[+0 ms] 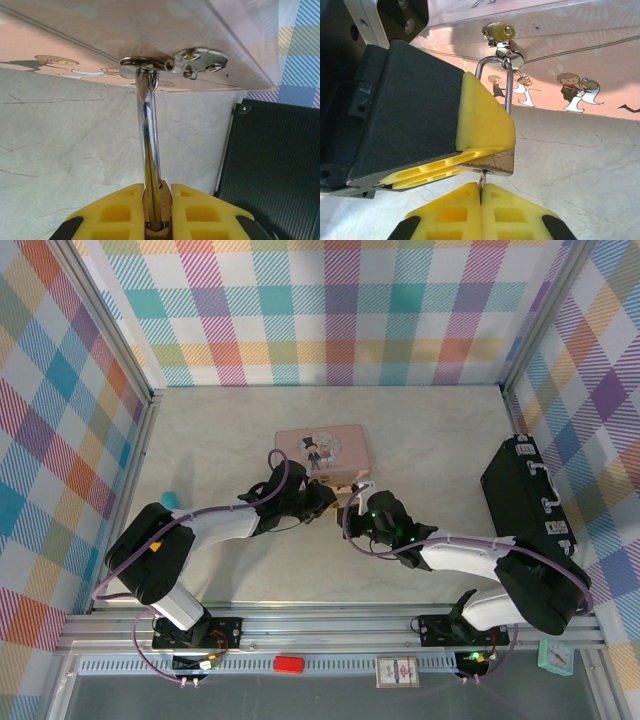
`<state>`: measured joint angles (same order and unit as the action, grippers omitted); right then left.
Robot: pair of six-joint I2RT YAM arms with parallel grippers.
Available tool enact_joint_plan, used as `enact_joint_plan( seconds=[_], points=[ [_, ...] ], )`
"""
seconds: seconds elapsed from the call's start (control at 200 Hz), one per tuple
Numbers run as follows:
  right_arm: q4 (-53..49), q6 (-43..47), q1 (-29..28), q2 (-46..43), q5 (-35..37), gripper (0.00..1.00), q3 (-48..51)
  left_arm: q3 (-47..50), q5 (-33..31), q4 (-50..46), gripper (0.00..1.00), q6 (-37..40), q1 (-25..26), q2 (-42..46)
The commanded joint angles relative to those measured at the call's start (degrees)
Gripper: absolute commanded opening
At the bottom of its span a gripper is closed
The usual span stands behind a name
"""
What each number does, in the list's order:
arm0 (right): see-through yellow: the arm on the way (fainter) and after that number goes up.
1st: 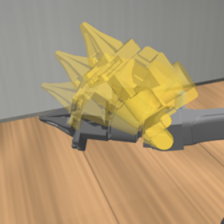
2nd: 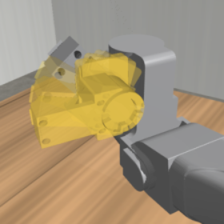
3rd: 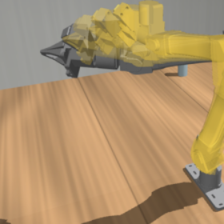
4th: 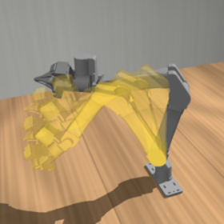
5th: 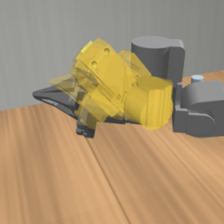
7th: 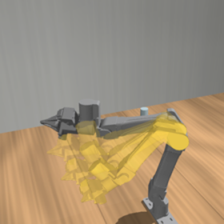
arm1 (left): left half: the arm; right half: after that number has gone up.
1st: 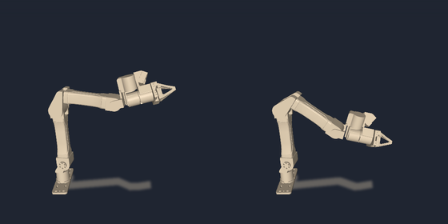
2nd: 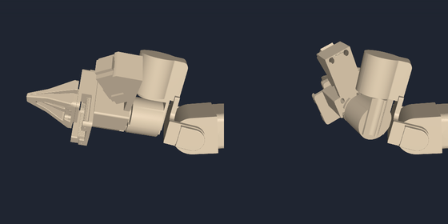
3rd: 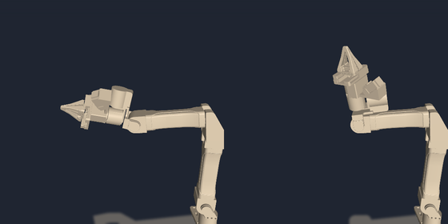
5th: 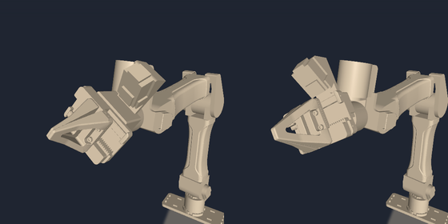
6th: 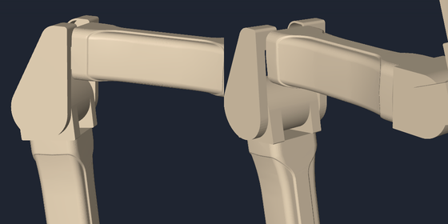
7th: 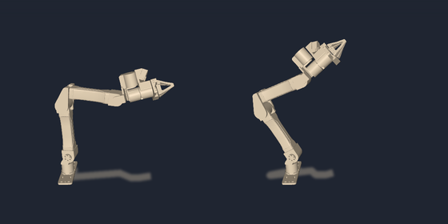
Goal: Unlock the padlock with the key
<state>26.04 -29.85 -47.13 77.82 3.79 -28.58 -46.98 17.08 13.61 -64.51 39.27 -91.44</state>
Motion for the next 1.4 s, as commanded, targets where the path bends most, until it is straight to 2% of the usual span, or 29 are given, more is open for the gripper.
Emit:
enact_joint_plan(
  seconds=[0.0,0.415,1.01,1.395],
  points=[
    [1.13,-5.48,0.55,0.55,-2.08,0.0,0.71,-0.38,-0.29,6.12,0.0,0.97,-0.51,0.47],
    [7.06,-13.84,2.22,3.88,-4.37,0.0,3.08,-0.34,0.5,7.22,0.0,0.61,-0.57,0.29],
    [12.18,-21.13,3.19,9.51,-7.03,0.0,3.54,1.34,0.5,8.45,0.0,0.09,-0.42,-2.14],
    [11.77,-21.47,3.11,10.55,-7.79,0.0,3.46,3.04,0.28,12.01,0.09,-0.92,-0.42,-3.92]
  ],
)
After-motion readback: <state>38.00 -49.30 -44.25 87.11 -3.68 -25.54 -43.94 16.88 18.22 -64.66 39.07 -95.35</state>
